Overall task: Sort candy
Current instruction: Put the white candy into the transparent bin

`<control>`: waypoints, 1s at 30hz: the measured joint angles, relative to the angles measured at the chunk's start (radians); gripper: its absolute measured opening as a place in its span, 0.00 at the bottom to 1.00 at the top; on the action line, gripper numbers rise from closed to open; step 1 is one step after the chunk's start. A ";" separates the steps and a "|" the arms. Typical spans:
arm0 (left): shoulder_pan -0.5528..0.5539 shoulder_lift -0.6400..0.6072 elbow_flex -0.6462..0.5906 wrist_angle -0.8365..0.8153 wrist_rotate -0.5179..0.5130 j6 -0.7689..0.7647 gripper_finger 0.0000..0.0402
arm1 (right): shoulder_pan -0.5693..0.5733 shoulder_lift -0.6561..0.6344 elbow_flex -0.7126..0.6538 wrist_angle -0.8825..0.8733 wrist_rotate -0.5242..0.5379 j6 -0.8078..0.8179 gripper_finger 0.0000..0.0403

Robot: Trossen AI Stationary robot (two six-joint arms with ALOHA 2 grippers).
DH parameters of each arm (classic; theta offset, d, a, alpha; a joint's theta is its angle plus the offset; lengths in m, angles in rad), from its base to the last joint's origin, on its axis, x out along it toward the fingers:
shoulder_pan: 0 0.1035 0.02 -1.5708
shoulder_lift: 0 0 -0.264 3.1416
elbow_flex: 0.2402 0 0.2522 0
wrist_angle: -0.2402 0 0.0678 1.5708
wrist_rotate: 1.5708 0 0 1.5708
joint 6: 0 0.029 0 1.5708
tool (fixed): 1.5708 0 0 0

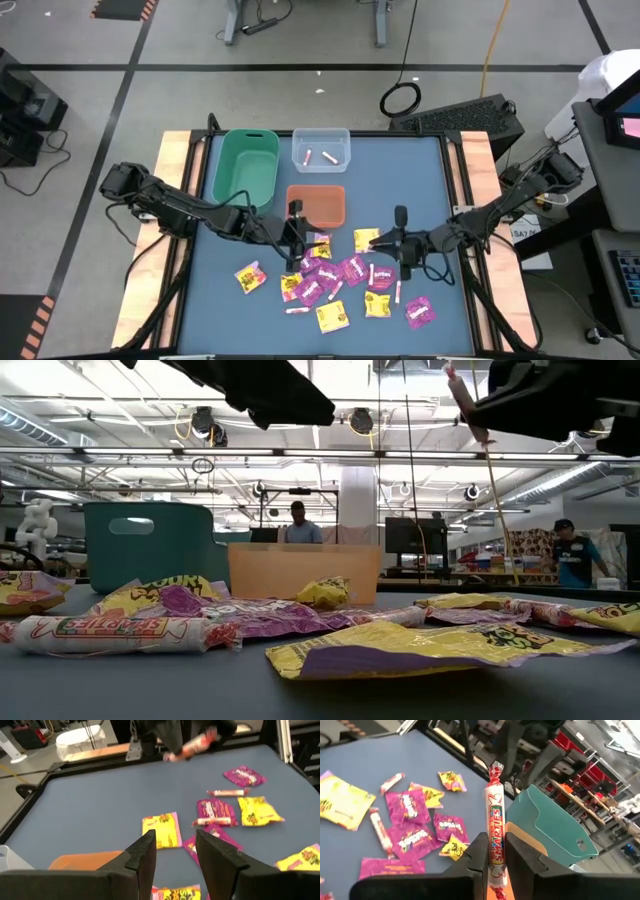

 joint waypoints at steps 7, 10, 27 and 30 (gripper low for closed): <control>0.000 -0.001 0.000 0.001 0.000 0.000 0.36 | 0.014 0.000 0.000 -0.012 0.000 -0.022 0.11; 0.000 -0.001 0.000 0.001 0.000 0.000 0.36 | 0.014 0.000 0.000 -0.009 0.000 -0.021 0.11; 0.000 -0.001 0.000 0.000 0.000 0.002 0.36 | 0.013 0.000 0.000 0.026 0.007 0.059 0.11; 0.000 -0.001 0.000 0.000 0.000 0.002 0.36 | 0.011 0.000 0.000 0.043 0.034 0.067 0.11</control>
